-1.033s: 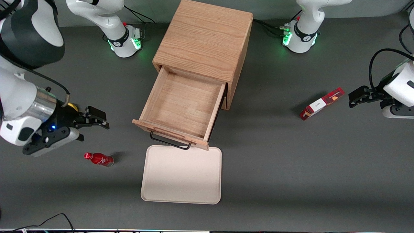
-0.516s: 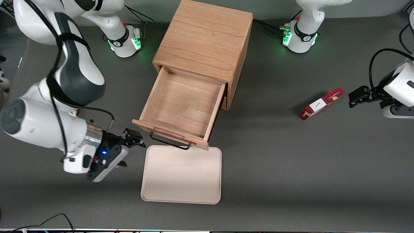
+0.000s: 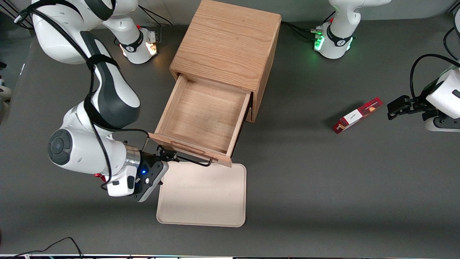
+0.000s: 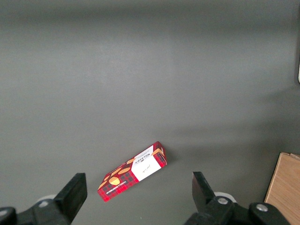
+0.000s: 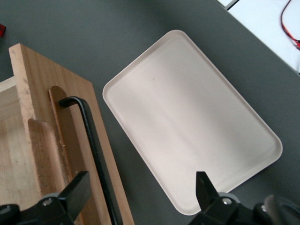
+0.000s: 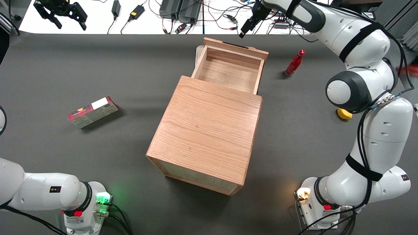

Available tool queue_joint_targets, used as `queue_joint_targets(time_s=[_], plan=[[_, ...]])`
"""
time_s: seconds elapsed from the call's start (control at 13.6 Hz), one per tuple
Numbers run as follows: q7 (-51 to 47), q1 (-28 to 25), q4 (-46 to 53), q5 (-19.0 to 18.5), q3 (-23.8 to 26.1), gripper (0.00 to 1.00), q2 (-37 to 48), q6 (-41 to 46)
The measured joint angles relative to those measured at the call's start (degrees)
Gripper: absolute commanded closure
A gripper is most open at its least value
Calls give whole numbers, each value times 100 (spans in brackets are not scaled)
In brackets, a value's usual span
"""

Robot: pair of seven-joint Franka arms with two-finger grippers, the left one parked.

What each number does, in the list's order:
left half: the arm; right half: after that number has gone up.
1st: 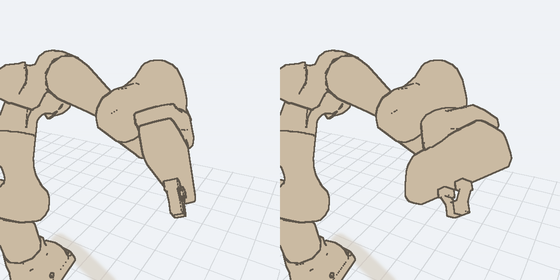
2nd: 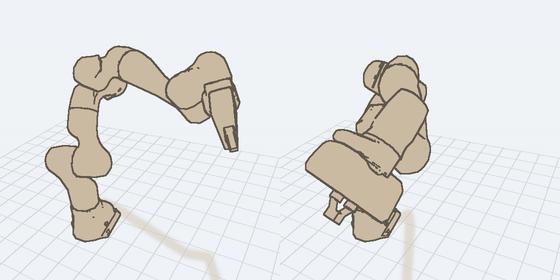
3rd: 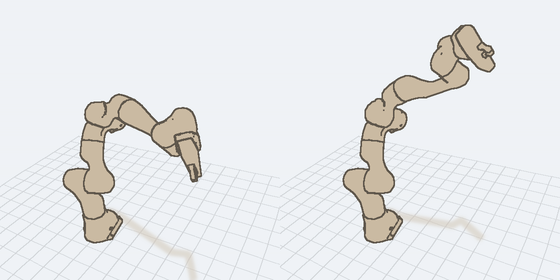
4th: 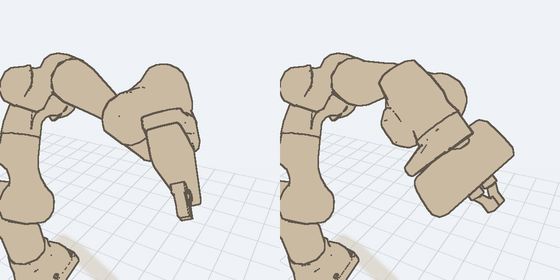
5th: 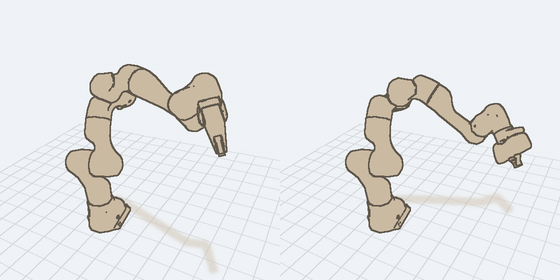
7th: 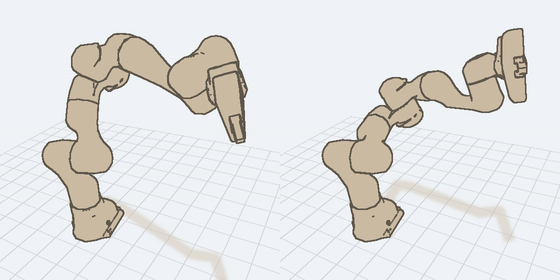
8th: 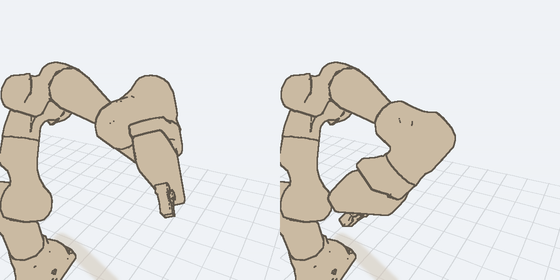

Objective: Close top drawer
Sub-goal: 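Position the right gripper against the drawer front beside the handle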

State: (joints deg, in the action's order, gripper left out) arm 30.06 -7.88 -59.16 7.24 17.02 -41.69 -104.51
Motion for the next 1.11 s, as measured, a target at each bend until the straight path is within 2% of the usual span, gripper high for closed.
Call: queue_joint_targets(time_s=[0.3, 1.11], plan=[[0, -102, -2, -409, -1, 0, -26, 130], [0, -267, -18, -463, 1, 0, -310, 199]])
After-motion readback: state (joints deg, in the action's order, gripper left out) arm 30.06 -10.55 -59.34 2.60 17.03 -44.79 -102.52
